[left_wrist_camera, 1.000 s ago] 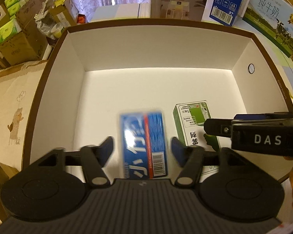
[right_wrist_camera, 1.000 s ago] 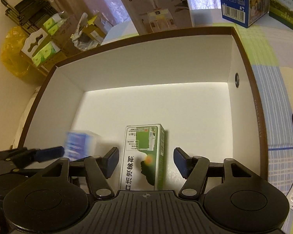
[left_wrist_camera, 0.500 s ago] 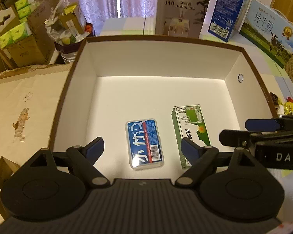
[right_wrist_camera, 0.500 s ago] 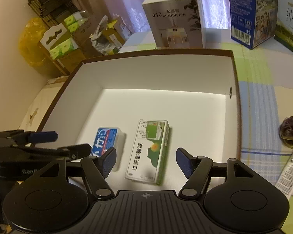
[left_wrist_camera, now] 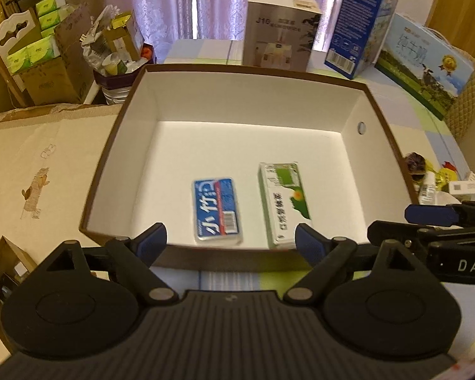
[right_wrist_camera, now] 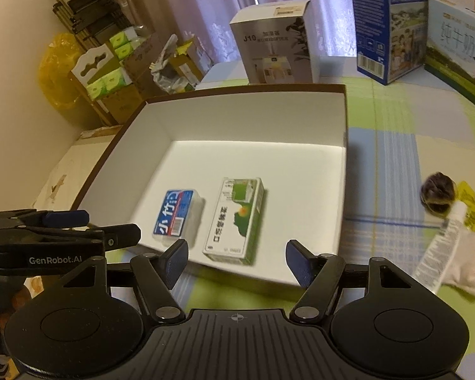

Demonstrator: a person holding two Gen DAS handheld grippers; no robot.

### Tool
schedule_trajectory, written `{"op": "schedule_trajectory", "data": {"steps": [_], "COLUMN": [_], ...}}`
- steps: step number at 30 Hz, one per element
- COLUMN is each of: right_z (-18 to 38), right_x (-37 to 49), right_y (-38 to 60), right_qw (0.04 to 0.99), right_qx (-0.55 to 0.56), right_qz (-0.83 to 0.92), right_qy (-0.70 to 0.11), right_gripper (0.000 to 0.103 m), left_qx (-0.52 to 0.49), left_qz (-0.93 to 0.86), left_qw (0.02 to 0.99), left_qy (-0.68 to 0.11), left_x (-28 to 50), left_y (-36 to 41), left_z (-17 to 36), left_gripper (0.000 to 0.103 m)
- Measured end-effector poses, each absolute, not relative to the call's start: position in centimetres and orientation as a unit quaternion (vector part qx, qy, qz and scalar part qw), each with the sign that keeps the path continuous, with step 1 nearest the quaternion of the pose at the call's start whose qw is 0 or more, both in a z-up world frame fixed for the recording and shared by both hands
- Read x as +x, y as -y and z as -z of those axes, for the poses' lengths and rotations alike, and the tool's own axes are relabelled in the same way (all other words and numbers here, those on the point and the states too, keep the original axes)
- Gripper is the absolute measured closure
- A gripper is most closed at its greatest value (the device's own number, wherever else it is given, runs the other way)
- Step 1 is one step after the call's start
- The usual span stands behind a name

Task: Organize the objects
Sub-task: 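Open both tools to drop the floss case and medicine box inside, then grasp the white tube with the left tool while the right tool grasps the white box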

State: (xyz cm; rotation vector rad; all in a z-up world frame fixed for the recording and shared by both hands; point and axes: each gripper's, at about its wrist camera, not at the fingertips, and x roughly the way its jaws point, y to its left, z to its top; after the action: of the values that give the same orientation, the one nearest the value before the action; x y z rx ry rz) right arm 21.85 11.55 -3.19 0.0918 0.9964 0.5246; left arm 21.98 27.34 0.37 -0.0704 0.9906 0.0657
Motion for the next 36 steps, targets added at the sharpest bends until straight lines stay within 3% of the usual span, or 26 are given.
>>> {"op": "schedule_trajectory", "data": {"steps": [36], "right_z": [2.4], "right_x": [15.4], "right_y": [3.0], "right_qw": [0.839], "right_qx": [0.057], "right_qz": [-0.268], "right_qy": [-0.47], "right_gripper": [0.037], "left_qx": [-0.01], "left_qz": [-0.011], "left_qw": [0.874], "left_qy": [-0.485], "left_x": [16.0], "left_y": [-12.0], "left_z": [-0.7], "left_gripper": [0.017]}}
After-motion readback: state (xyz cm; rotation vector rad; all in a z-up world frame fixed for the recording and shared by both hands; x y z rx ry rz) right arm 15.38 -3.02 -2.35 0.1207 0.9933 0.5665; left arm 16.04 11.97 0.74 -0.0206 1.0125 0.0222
